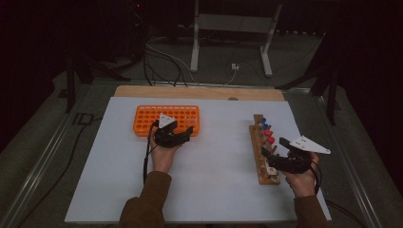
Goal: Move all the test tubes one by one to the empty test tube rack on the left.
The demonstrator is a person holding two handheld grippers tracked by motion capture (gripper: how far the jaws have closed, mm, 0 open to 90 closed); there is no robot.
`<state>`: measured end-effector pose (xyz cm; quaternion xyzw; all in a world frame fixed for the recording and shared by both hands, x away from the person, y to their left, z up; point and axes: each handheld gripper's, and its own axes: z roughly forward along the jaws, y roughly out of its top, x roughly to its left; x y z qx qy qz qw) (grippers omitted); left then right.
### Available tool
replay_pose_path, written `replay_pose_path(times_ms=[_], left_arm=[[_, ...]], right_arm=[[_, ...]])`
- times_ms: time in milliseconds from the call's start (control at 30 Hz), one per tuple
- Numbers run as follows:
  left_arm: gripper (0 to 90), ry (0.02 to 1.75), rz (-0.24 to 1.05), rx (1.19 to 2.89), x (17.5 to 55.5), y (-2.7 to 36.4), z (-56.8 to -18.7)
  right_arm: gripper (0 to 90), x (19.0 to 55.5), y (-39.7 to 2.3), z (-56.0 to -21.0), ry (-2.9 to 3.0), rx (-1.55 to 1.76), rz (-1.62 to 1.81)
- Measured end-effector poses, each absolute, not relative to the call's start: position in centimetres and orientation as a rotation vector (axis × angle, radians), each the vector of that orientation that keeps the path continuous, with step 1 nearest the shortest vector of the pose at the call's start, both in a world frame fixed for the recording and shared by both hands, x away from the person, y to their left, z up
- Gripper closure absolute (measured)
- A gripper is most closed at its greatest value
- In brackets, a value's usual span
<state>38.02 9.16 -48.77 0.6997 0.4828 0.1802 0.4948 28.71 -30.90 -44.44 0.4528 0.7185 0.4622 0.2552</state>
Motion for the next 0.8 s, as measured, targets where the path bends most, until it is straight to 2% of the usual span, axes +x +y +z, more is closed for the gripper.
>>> replay_pose_path(times_ms=[67,133,200,267,500,633,800], left_arm=[[18.2,1.161,0.427,1.704,37.5,9.1,-48.4],[15.1,1.14,0.407,1.698,37.0,9.1,-48.1],[7.9,1.121,0.396,1.703,36.5,8.9,-47.8],[2.8,1.099,0.383,1.713,36.0,8.8,-47.5],[1.7,1.039,0.367,1.702,34.8,8.1,-46.1],[1.8,1.001,0.362,1.701,34.2,7.6,-45.6],[2.0,0.939,0.359,1.715,33.5,6.5,-45.1]], right_arm=[[23.7,29.0,-30.8,-44.7,1.953,1.243,1.228],[35.5,29.2,-30.7,-45.0,1.949,1.247,1.205],[44.8,29.3,-30.6,-45.1,1.933,1.248,1.188],[50.9,29.3,-30.4,-45.1,1.915,1.247,1.149],[69.4,30.3,-30.1,-45.8,1.917,1.301,1.13],[73.9,30.1,-30.1,-45.6,1.897,1.296,1.151],[74.2,29.6,-30.3,-44.6,1.868,1.278,1.191]])
